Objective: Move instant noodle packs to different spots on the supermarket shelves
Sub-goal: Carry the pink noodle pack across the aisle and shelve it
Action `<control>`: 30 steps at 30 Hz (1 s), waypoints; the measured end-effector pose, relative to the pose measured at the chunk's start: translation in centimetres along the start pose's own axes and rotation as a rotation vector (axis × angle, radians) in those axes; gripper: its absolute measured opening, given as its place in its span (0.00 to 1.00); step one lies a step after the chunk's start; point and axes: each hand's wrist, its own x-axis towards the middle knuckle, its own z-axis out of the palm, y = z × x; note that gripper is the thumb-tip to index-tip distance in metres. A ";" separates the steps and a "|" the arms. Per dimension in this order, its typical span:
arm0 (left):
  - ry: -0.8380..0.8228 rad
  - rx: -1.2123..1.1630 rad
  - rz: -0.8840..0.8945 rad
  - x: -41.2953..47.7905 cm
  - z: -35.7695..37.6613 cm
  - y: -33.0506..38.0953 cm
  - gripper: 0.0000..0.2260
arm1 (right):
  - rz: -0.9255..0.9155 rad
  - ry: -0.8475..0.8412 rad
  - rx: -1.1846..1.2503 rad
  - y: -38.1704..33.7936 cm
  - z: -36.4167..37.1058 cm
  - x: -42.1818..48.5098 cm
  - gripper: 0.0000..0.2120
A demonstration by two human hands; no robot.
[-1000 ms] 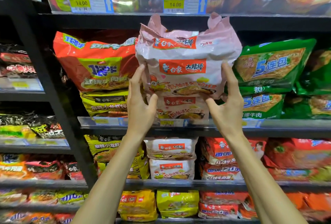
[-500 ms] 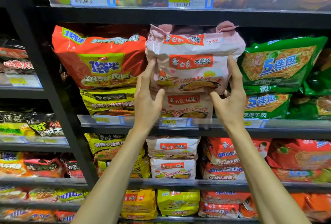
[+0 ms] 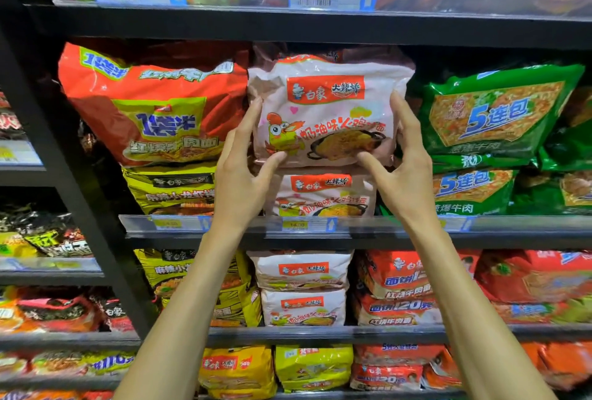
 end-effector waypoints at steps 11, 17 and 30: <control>-0.044 0.044 -0.026 0.4 -0.4 0.1 0.35 | 0.060 -0.110 -0.003 0.8 -0.9 0.8 0.41; -0.056 0.037 -0.045 -0.4 -0.4 0.9 0.36 | 0.051 -0.132 -0.143 -0.3 -1.6 0.1 0.43; -0.179 0.084 -0.077 -1.7 -3.2 2.8 0.35 | 0.052 -0.303 -0.524 -4.3 -4.5 -0.4 0.41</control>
